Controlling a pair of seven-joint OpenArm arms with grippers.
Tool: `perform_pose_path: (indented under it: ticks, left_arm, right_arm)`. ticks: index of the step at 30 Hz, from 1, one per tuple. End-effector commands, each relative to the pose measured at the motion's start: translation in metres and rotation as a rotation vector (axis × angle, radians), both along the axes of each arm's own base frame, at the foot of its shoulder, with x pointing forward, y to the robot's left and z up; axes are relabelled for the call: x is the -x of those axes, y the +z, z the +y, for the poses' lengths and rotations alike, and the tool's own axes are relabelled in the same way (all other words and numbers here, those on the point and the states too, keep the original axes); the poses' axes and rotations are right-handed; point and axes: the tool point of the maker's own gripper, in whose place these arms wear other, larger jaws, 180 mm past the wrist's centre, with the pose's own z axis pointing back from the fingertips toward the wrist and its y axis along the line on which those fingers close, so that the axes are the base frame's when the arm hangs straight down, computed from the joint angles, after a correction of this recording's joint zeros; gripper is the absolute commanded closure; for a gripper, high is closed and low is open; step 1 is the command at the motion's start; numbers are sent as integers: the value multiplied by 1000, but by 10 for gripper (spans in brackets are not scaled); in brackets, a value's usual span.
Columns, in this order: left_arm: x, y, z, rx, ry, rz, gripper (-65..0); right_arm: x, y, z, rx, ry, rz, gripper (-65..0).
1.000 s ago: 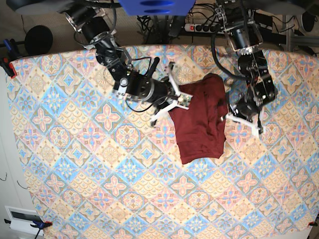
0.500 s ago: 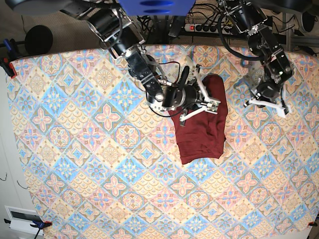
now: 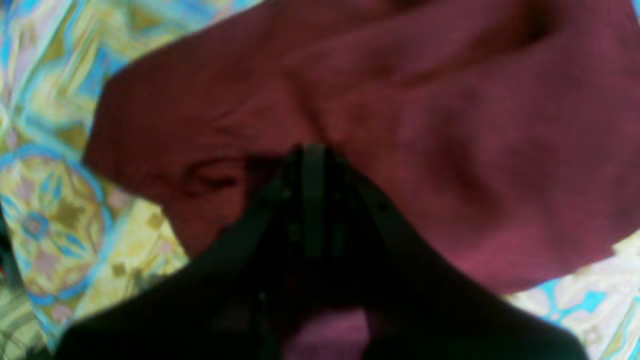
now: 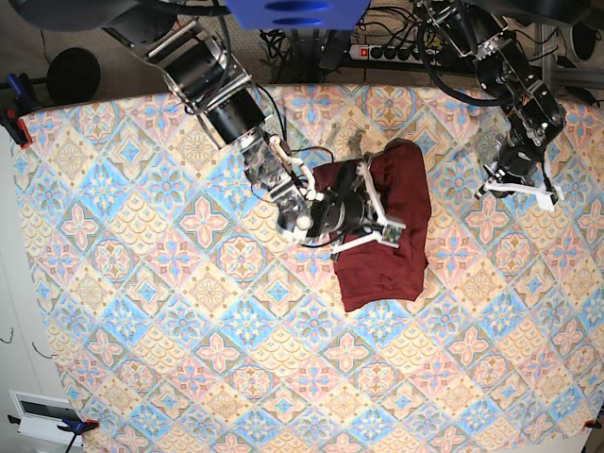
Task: Layout the t-shirt on the table in an organized manner, then fold the t-shirt properly
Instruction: 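Grasp the bundle with both grippers and rotate it into a square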
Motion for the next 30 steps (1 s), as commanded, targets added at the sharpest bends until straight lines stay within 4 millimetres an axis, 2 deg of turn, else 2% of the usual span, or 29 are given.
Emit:
perform_pose_path:
  ticks: [1, 6, 8, 11, 14, 19, 24, 26, 28, 30]
  left_arm:
    - [-7, 10, 3, -18, -3, -37, 0]
    - [-7, -2, -14, 43, -26, 4, 0]
    - [-14, -7, -24, 62, -53, 9, 0]
    - [-23, -14, -40, 84, -94, 16, 0]
    - [-43, -17, -58, 115, -108, -11, 0]
    - [-58, -29, -83, 163, -160, 7, 0]
    - [-64, -48, -119, 220, -219, 45, 0]
    - [-64, -56, -126, 236, -206, 48, 0]
    - [-64, -63, -130, 248, -196, 52, 0]
    - [-62, -72, -148, 278, -215, 72, 0]
  right_arm:
    - [-5, 19, 14, -63, 11, -21, -11]
    - [-4, 17, 14, -55, 13, -15, -11]
    - [-4, 22, 14, -68, 8, -22, -11]
    - [-9, 44, 17, -87, 15, -82, -11]
    - [-13, 79, 21, -128, 25, -176, -10]
    - [1, 88, 19, -192, -8, -175, -10]
    - [-9, 86, -24, -173, -92, -209, -10]
    - [-15, 88, -41, -180, -134, -215, -10]
    - [-22, 89, -65, -200, -189, -201, -10]
    - [-30, 94, -89, -240, -245, -184, -10]
